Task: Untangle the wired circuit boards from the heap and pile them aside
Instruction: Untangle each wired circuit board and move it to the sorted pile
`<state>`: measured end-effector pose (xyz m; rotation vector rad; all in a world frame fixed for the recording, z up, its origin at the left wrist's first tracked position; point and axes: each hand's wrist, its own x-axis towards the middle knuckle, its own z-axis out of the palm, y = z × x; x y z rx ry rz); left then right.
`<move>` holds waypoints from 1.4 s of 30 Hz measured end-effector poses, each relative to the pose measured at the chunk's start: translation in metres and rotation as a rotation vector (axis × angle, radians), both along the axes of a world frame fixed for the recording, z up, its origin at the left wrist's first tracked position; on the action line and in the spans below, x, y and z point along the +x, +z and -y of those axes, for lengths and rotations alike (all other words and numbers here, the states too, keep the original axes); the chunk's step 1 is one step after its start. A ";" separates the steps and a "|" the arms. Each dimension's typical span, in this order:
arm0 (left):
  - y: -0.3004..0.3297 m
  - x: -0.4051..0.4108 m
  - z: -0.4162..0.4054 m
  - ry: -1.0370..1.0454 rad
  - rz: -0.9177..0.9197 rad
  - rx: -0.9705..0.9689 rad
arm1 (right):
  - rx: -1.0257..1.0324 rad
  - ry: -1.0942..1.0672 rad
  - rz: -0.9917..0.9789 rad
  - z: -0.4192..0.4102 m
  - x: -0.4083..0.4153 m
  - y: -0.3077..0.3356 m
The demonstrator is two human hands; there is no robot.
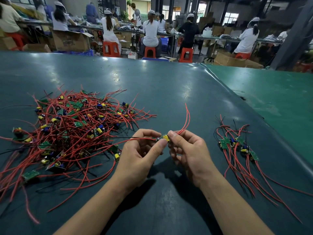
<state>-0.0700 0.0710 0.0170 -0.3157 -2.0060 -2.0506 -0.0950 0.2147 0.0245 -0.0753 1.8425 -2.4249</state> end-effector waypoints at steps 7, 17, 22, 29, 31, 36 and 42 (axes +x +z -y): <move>-0.001 0.000 -0.001 -0.015 -0.015 -0.068 | -0.020 -0.035 0.025 -0.001 -0.002 -0.001; 0.001 -0.001 -0.001 0.084 -0.015 -0.148 | 0.011 -0.062 0.039 0.000 -0.001 0.000; 0.000 -0.001 0.001 0.102 0.001 -0.098 | -0.003 -0.223 -0.012 -0.002 -0.005 0.001; -0.005 -0.005 0.001 0.085 -0.072 -0.056 | -0.078 -0.514 -0.095 -0.015 -0.015 0.000; -0.006 -0.004 0.001 0.088 -0.093 -0.040 | -0.092 -0.578 -0.099 -0.018 -0.017 -0.001; -0.004 -0.003 -0.001 0.103 -0.133 -0.018 | -0.090 -0.703 -0.115 -0.022 -0.020 -0.003; -0.003 -0.005 0.002 0.209 -0.150 0.082 | -0.219 -0.858 -0.040 -0.031 -0.022 -0.003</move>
